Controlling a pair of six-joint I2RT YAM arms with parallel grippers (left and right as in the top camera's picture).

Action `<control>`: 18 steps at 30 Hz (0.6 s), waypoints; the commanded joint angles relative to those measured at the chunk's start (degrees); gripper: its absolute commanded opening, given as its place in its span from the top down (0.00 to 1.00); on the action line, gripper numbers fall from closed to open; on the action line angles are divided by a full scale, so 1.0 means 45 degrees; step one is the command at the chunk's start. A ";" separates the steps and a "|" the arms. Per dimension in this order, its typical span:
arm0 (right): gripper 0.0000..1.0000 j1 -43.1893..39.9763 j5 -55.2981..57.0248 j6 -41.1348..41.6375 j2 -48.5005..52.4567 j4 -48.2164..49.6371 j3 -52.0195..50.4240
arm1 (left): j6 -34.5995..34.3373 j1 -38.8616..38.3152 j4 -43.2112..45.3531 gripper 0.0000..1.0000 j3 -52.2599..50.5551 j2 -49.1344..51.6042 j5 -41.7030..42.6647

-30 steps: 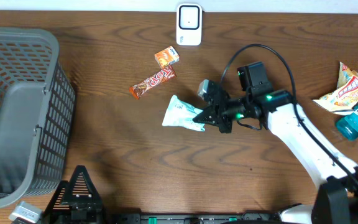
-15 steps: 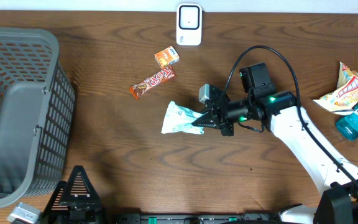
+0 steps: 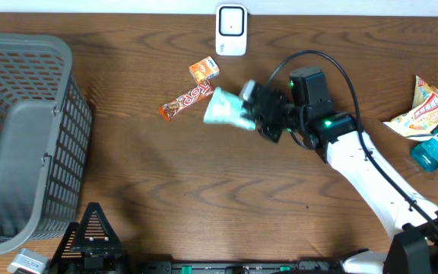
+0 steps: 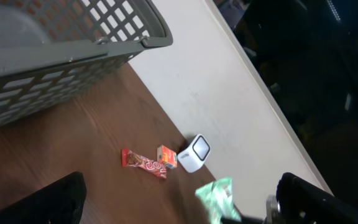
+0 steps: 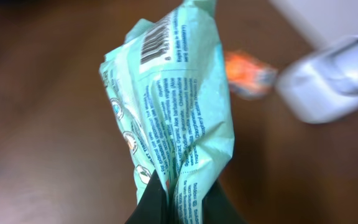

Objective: Scan the item barcode
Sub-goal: 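Lift the wipes pack up off the table, then hold the wipes pack barcode against the scanner face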

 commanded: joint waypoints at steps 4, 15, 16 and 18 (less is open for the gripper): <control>0.99 0.0287 0.5625 0.0797 0.1545 0.3381 0.0049 | 0.0219 -0.0034 0.0015 0.02 -0.0073 -0.0068 -0.0170; 0.99 0.0301 1.0268 -0.2229 0.5081 0.9840 0.0534 | 0.0219 -0.0034 0.0015 0.02 -0.0121 -0.0068 -0.0170; 0.99 0.0301 1.0423 -0.2545 0.5314 0.9928 0.0763 | 0.0214 -0.0034 0.0015 0.02 -0.0155 -0.0068 -0.0170; 0.99 0.0277 1.0671 -0.2968 0.5761 0.9918 0.1326 | 0.0209 -0.0034 0.0015 0.02 -0.0228 -0.0068 -0.0165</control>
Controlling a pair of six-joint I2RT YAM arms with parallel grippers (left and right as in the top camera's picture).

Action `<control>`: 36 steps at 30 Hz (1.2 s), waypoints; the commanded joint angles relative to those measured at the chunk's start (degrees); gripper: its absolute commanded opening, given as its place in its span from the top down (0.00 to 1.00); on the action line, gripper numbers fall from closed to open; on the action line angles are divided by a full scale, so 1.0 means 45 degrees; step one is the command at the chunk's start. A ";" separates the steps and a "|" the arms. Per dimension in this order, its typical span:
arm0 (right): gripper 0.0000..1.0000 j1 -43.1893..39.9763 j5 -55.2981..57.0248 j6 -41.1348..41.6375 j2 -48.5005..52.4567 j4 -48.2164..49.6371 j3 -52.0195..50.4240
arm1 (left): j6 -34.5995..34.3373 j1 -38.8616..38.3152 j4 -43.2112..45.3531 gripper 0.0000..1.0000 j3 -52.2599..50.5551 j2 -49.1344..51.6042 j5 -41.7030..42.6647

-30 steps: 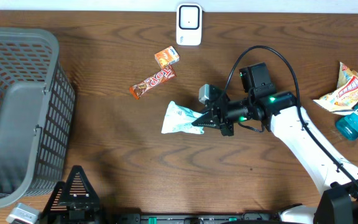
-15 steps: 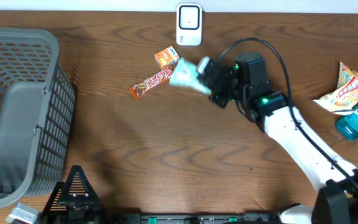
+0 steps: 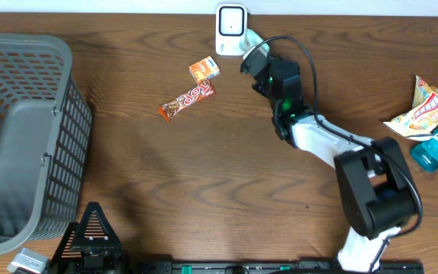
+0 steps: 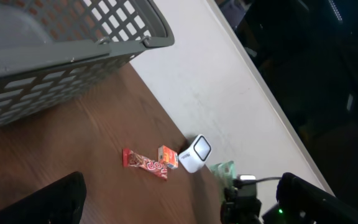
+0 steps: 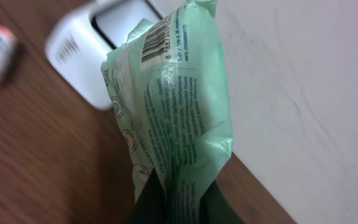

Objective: Scan the item barcode
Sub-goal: 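Hold the wipes pack barcode against the scanner face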

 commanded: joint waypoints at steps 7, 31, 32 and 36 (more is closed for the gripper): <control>0.99 0.0068 0.1671 -0.2880 0.2011 0.0146 0.3604 | 0.0214 -0.0034 0.0068 0.02 -0.0267 -0.0068 -0.0131; 0.99 0.1146 0.3925 -1.3639 0.5236 0.1044 0.6951 | 0.0214 -0.0034 0.0068 0.02 -0.0262 -0.0068 -0.0126; 0.99 0.1161 0.4036 -1.3959 0.5236 0.1044 0.6951 | 0.0209 -0.0034 0.0068 0.02 -0.0262 -0.0068 -0.0126; 0.99 0.1166 0.4624 -1.4688 0.5221 0.1452 0.6951 | 0.0214 -0.0034 0.0068 0.02 -0.0267 -0.0068 -0.0126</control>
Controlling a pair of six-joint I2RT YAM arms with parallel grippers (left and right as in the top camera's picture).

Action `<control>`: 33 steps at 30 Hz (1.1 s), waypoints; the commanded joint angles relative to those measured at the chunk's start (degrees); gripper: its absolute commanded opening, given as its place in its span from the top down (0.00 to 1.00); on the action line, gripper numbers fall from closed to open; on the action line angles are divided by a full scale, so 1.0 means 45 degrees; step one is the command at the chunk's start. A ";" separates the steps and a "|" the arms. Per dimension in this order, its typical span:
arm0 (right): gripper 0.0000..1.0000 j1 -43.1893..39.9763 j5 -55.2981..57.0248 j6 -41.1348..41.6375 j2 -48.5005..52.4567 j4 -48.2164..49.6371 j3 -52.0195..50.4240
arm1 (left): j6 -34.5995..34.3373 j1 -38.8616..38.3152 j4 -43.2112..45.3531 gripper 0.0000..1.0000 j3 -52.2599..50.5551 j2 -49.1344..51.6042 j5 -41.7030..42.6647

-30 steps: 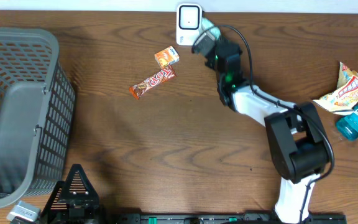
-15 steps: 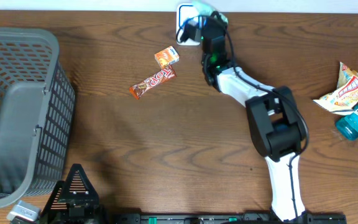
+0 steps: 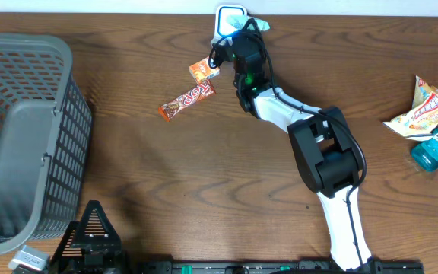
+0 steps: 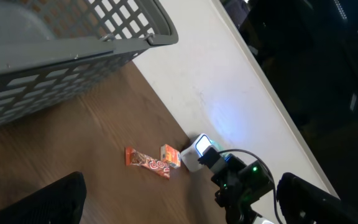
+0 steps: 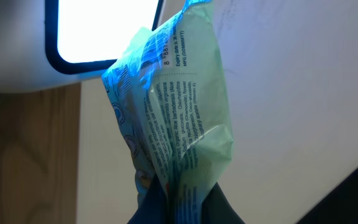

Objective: Scan the item barcode
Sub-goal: 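Hold the wipes pack barcode against the scanner face, then carry the wipes pack to the right table edge and release it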

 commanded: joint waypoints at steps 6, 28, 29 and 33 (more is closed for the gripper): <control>0.99 -0.0121 0.1394 -0.1083 -0.0301 0.0369 0.0321 | 0.0214 -0.0034 0.0044 0.02 -0.0078 -0.0068 -0.0126; 0.99 -0.6513 0.6314 1.1749 -0.0772 -1.0273 0.0316 | 0.0214 0.0029 0.0044 0.02 -0.0078 -0.0068 -0.0126; 0.99 -0.6776 0.6309 1.2449 -0.0772 -1.0642 0.0316 | 0.0214 0.0107 0.0044 0.02 -0.0073 -0.0068 -0.0126; 0.99 -0.7708 0.6329 1.4532 -0.0772 -1.1978 0.0316 | 0.0209 0.0476 0.0049 0.02 -0.0073 -0.0068 -0.0126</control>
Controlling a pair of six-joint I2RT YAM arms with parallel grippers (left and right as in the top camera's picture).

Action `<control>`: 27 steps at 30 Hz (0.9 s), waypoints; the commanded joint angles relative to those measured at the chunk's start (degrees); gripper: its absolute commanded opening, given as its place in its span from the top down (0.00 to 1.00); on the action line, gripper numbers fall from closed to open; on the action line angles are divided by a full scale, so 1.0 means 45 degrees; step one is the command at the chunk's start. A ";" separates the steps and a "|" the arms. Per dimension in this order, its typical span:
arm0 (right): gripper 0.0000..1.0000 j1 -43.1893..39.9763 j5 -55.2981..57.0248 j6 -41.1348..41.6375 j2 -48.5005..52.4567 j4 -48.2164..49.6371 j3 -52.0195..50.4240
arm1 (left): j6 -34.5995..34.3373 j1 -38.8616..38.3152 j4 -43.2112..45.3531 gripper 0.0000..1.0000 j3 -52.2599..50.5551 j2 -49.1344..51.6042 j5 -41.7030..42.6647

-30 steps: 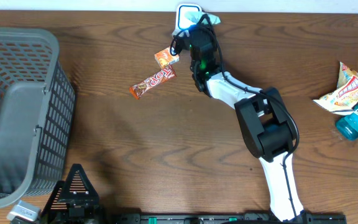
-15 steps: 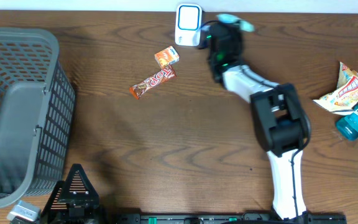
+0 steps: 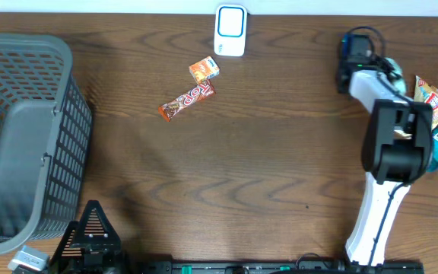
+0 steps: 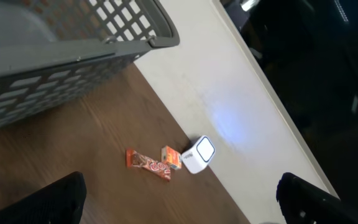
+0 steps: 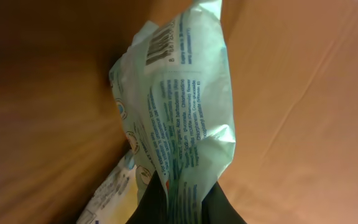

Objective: Scan the item barcode
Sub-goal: 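Carry the wipes pack to the right table edge and release it, then move the right gripper to the small orange Enjoy box and grasp it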

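Observation:
A mint-green packet (image 5: pixel 179 106) with a barcode near its top edge fills the right wrist view. My right gripper (image 5: pixel 182 200) is shut on its lower end, above the brown table at the far right, far from the scanner. The white scanner (image 3: pixel 230 30) stands at the table's back edge and also shows in the left wrist view as the scanner (image 4: pixel 199 154). My left gripper (image 4: pixel 182 208) hangs high above the table, open and holding nothing, its dark fingers (image 4: pixel 58 200) spread wide apart.
A grey basket (image 3: pixel 21 137) takes up the left side. A candy bar (image 3: pixel 187 101) and a small orange pack (image 3: pixel 204 70) lie left of the scanner. A yellow snack bag (image 3: pixel 430 100) and a blue bottle sit at the right edge, close to my right arm (image 3: pixel 390 129).
My right gripper has gone from the scanner's lit window to the far right of the table, beside the snack bag, still shut on the green packet. The left arm has not moved.
At first my right gripper held the green packet over the table, right of the candy bar. Then the packet was beside the scanner, then in front of its glowing window and lit blue. Now it is held at the table's right end.

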 commanded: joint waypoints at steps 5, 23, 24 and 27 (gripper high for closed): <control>0.82 -0.1132 0.0529 0.4862 -0.0461 -0.1054 0.0112 | 0.0107 0.0554 0.0053 0.02 -0.0073 -0.0068 -0.0131; 0.01 0.3099 -0.9277 0.6834 -0.3628 -0.2380 0.0117 | 0.0068 0.0554 0.0049 0.02 -0.0073 -0.0068 -0.0126; 0.01 0.3507 -1.0676 0.7009 -0.3643 -0.2516 0.0117 | 0.0068 0.0554 0.0049 0.02 -0.0073 -0.0068 -0.0126; 0.01 0.4498 -1.4226 0.7533 -0.3551 -0.2545 0.0112 | 0.0010 0.0554 0.0053 0.02 -0.0073 -0.0068 -0.0126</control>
